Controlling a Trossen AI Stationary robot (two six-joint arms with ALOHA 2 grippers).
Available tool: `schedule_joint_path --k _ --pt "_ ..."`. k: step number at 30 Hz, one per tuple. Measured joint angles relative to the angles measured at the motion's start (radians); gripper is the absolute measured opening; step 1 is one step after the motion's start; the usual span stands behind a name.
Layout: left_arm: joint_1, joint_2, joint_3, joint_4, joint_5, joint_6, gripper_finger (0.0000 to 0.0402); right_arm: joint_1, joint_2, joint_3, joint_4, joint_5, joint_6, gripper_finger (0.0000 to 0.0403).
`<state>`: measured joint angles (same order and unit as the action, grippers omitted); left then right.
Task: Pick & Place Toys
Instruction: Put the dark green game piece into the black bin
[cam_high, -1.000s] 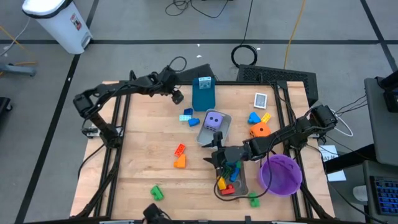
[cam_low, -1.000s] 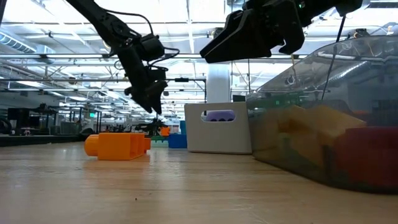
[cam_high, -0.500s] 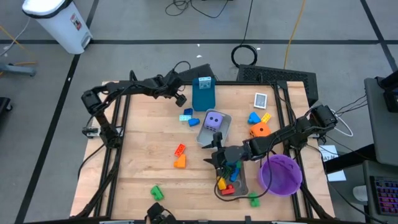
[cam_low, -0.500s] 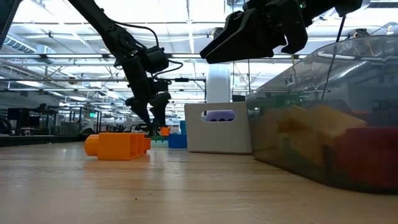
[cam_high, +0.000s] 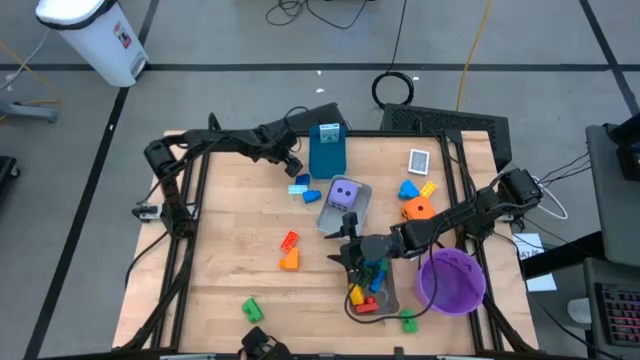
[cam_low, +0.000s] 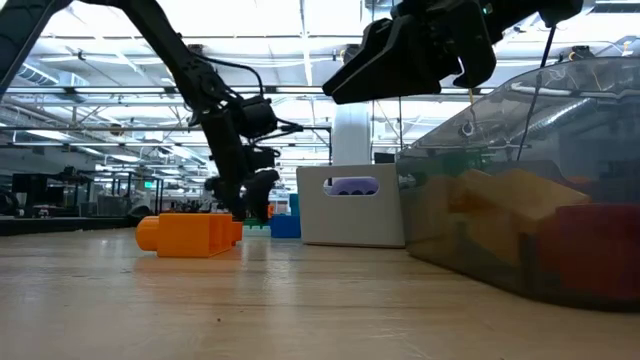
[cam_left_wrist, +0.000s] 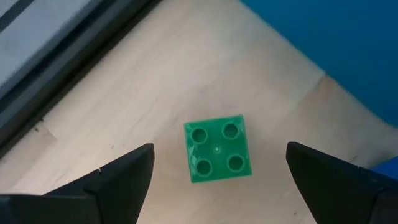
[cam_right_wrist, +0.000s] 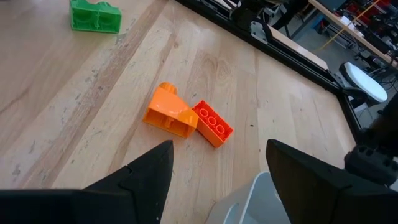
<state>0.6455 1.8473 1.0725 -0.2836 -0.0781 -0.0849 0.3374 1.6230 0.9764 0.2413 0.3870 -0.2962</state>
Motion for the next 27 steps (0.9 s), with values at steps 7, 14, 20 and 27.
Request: schedule_joint_path --k 7,14,20,27 --pt "-0.001 0.015 0.0 0.009 0.002 0.001 0.0356 0.0 0.0 0.0 0.001 0.0 0.0 0.0251" --pt "-0.001 0.024 0.0 0.021 0.002 -0.019 0.0315 0.0 0.0 0.0 0.001 0.0 0.0 0.0251" --pt "-0.003 0.045 0.001 0.025 -0.001 -0.015 0.0264 0.0 0.0 0.0 0.001 0.0 0.0 0.0251" --pt "-0.003 0.044 0.001 0.03 0.016 0.02 0.0216 0.0 0.0 0.0 0.001 0.0 -0.001 0.0251"
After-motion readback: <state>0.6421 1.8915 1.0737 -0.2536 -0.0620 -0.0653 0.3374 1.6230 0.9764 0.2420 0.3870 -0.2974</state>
